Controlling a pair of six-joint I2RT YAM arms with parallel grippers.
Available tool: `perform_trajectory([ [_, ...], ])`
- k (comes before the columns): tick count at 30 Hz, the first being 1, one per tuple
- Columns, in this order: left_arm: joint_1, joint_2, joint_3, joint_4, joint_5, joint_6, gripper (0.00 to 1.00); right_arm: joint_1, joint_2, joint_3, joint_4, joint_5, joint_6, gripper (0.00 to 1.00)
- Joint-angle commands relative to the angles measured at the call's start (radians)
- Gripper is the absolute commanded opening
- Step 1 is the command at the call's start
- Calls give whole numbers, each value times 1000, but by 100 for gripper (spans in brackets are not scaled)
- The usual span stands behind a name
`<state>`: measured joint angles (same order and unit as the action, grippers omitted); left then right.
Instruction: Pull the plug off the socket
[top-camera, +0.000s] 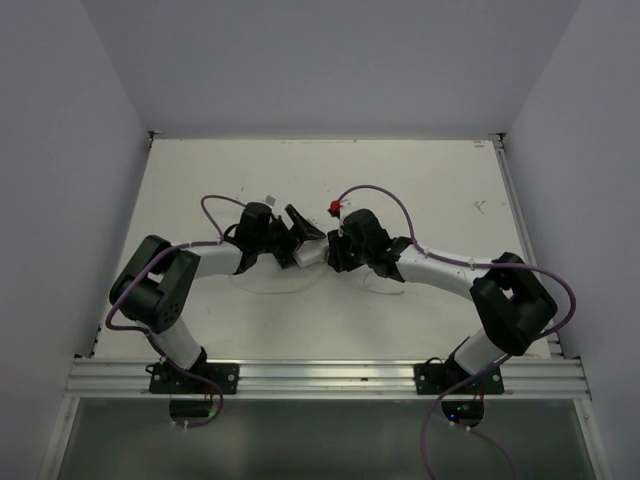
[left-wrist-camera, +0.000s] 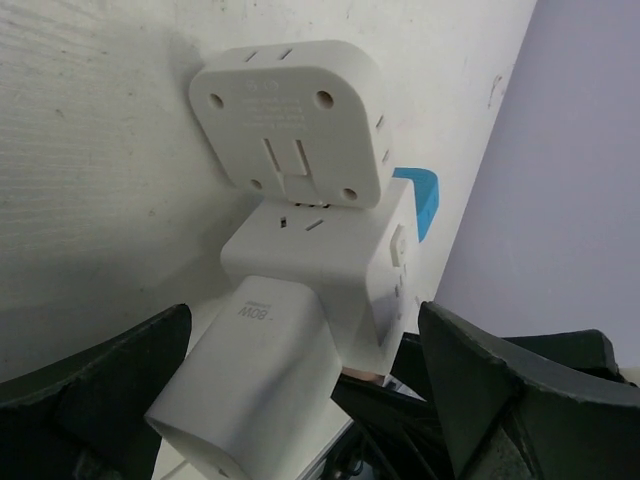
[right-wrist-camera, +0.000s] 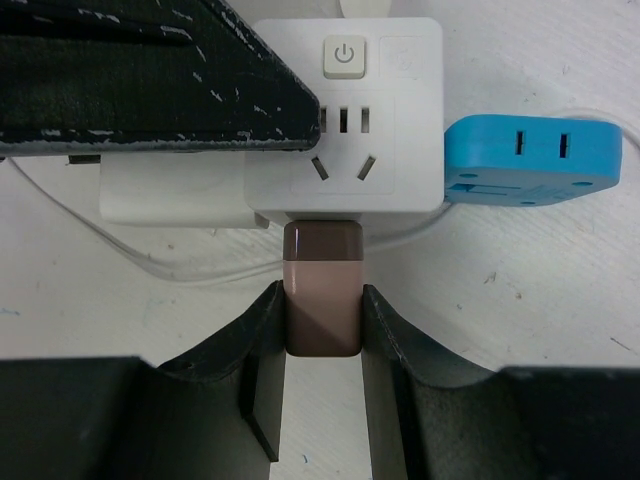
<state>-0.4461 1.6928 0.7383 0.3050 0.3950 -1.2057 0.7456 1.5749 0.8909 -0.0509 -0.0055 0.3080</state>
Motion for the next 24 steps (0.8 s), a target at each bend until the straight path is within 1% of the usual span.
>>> perform_trajectory([
  [1,-3,7,-25,141,15,-69,100,1,-30,-6,111,-40,28,0],
  [5,-5,-4,-73,255,-2,-144,98,0,-30,-21,132,-47,51,0],
  [10,-14,-12,-96,270,-28,-166,96,0,-35,-32,148,-47,68,0],
  [17,-34,-7,-143,358,-68,-233,94,0,-30,-46,184,-65,106,0],
  [23,-62,-16,-155,404,-126,-258,88,0,-35,-50,190,-65,112,0],
  [24,-63,-21,-162,414,-139,-262,86,0,-36,-50,191,-67,114,0],
])
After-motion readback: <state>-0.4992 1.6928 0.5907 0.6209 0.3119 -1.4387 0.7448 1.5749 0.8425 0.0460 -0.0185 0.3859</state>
